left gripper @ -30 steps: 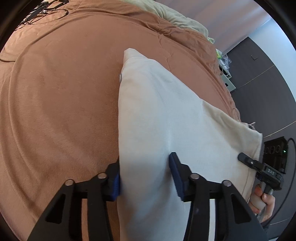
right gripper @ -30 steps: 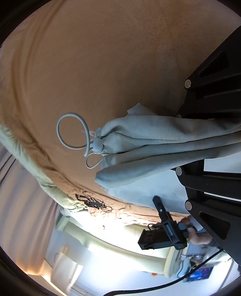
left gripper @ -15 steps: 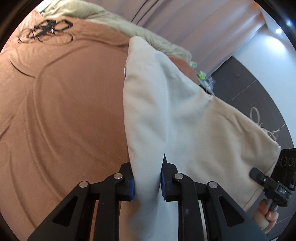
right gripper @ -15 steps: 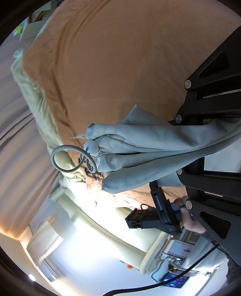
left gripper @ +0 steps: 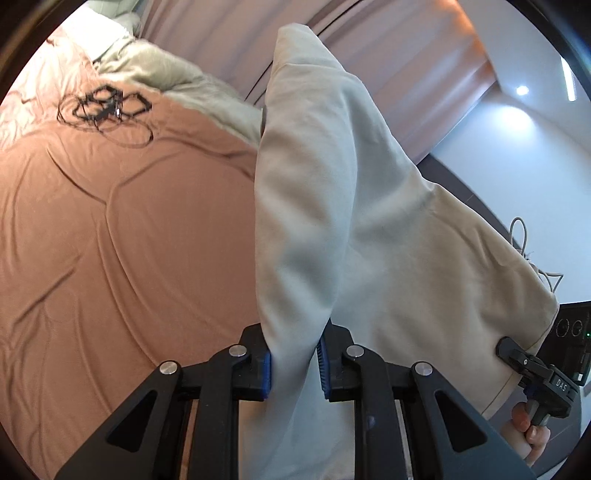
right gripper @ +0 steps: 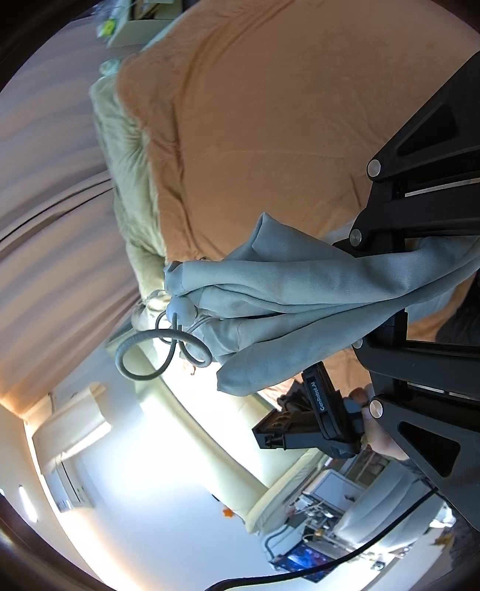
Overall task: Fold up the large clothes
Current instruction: 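Carry the folded garment with both grippers toward the black garment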
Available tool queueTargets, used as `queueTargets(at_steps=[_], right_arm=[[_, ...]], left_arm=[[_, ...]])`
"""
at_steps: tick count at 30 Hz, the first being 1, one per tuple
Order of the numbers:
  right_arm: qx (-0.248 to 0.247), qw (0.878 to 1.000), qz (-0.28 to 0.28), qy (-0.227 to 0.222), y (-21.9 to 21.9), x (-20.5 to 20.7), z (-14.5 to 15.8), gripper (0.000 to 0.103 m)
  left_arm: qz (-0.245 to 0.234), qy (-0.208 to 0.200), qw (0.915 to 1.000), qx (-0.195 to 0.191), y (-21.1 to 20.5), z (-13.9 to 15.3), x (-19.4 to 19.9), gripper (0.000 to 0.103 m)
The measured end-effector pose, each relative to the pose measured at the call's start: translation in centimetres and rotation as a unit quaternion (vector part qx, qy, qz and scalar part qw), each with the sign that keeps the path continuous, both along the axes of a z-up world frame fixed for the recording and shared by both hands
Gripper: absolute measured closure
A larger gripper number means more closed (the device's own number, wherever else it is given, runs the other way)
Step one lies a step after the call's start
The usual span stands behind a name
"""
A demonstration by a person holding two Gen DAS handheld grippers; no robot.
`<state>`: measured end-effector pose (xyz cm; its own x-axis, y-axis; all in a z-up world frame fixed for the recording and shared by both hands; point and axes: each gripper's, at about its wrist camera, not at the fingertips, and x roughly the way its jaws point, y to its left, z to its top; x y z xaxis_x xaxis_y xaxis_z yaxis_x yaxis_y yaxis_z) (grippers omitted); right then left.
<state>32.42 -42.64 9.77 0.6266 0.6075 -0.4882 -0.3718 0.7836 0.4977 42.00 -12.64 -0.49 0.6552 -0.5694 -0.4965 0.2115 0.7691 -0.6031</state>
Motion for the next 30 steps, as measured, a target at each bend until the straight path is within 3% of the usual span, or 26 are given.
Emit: queueTargets(at_steps=[13, 20, 30], right_arm=[[0.008, 0.997, 0.035, -0.068, 7.1, -10.2, 7.9, 0.089], [0.012, 0.994, 0.063, -0.087, 11.2, -14.7, 9.7, 0.089], [0.022, 0.991, 0.092, -0.098, 17.3, -18.6, 10.0, 0.089]], left_arm=[[0.026, -0.093, 0.9953, -0.004, 6.8, 9.1, -11.5, 0.083], [0.05, -0.132, 0.99, -0.006, 11.2, 12.0, -18.4, 0.083], [0.084, -0.163, 0.9829, -0.003, 16.5, 13.8, -25.7, 0.083]])
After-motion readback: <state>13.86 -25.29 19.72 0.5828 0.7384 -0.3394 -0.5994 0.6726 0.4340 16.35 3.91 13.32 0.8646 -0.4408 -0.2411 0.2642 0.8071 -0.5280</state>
